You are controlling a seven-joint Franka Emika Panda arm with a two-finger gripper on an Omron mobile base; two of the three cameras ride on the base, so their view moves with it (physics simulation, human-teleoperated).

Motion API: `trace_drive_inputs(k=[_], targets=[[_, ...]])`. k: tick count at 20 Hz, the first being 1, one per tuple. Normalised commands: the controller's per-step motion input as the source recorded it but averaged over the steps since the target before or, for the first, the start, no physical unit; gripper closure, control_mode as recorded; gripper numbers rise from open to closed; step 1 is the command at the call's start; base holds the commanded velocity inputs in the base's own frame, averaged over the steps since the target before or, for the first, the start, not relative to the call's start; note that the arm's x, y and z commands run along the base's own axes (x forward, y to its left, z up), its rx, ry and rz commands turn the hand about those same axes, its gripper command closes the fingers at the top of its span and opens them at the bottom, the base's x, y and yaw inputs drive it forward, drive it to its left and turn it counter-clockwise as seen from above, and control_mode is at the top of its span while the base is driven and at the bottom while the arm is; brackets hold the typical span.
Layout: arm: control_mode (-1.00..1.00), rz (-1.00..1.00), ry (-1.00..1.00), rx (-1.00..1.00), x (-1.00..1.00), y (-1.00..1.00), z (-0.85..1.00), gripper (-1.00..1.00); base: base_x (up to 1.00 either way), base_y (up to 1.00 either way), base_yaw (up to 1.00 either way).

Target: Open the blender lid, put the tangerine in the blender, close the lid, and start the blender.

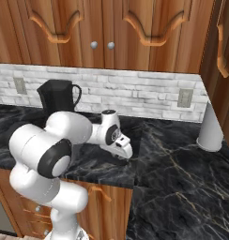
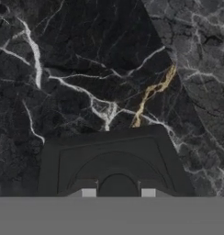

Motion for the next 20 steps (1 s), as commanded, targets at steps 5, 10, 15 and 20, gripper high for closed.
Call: trace_drive_inputs(k=[5, 10, 15, 20], targets=[[-1.0, 0.0, 0.03, 0.01, 0.0, 0.0, -0.27, -1.0, 0.0, 0.0, 0.0], [-1.0, 0.0, 0.0, 0.02, -0.08, -0.02, -0.04, -1.0, 0.0, 0.0, 0.0], [-1.0, -0.02, -0.06, 0.03, -0.16, -0.01, 0.24, -1.0, 0.0, 0.0, 0.0], [-1.0, -0.07, -0.22, 0.01, -0.75, -0.01, 0.84, -1.0, 0.0, 0.0, 0.0]])
